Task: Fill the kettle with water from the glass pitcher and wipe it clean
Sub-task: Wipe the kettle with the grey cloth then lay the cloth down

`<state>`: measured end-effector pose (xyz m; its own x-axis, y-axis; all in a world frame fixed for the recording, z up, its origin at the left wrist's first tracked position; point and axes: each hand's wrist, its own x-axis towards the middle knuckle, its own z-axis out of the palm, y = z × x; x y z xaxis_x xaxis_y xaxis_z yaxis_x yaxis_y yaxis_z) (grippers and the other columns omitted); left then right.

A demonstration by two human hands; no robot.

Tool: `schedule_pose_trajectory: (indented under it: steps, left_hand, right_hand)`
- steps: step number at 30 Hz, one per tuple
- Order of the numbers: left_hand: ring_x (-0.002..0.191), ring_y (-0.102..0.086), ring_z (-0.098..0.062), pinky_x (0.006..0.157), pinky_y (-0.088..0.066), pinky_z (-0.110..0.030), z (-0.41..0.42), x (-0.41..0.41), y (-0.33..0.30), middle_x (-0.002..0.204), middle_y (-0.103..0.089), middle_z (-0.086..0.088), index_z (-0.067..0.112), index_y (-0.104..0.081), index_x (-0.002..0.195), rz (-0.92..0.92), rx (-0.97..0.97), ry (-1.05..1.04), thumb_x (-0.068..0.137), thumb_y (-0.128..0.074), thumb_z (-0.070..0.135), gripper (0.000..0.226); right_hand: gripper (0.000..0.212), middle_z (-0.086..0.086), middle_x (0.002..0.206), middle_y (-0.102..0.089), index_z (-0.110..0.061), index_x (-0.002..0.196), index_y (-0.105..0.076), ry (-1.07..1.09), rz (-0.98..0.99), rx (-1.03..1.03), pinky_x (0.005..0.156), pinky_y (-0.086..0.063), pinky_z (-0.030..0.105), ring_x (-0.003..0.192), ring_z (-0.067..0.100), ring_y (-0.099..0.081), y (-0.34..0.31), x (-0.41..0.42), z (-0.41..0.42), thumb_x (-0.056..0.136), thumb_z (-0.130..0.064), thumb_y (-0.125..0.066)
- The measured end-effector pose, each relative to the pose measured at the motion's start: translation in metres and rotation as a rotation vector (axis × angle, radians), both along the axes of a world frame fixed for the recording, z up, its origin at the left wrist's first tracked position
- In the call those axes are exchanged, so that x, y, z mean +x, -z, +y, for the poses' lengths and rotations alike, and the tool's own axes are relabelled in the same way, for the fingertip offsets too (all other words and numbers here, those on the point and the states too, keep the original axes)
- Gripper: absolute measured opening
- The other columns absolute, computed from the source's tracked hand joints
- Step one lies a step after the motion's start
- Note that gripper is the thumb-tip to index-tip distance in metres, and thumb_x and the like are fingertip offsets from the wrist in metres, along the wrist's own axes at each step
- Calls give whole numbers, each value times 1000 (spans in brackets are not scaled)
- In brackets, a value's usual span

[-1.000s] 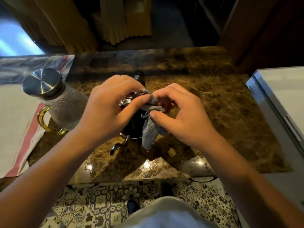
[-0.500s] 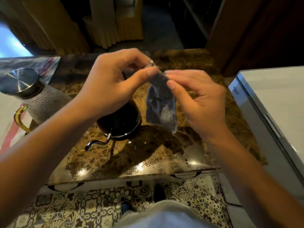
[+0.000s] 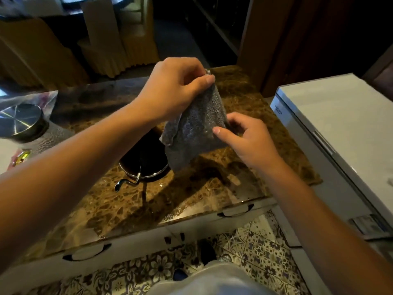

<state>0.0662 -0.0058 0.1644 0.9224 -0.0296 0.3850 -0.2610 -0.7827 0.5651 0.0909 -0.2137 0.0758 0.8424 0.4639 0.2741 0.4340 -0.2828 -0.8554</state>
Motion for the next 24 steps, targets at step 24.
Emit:
schedule_pose_trajectory:
  steps: [24]
  left_hand:
    - [72,-70,-9,66,-60,-27,-66,98,81,80,-72,-3,16,-68,83,430,-618,-89,99,-67,15,16]
  right_hand:
    - [13,-23,79,-74,-31,91,-76,75,30,-1,75,-51,11,80,-6,-68,-3,161,-130,91,-19,-78]
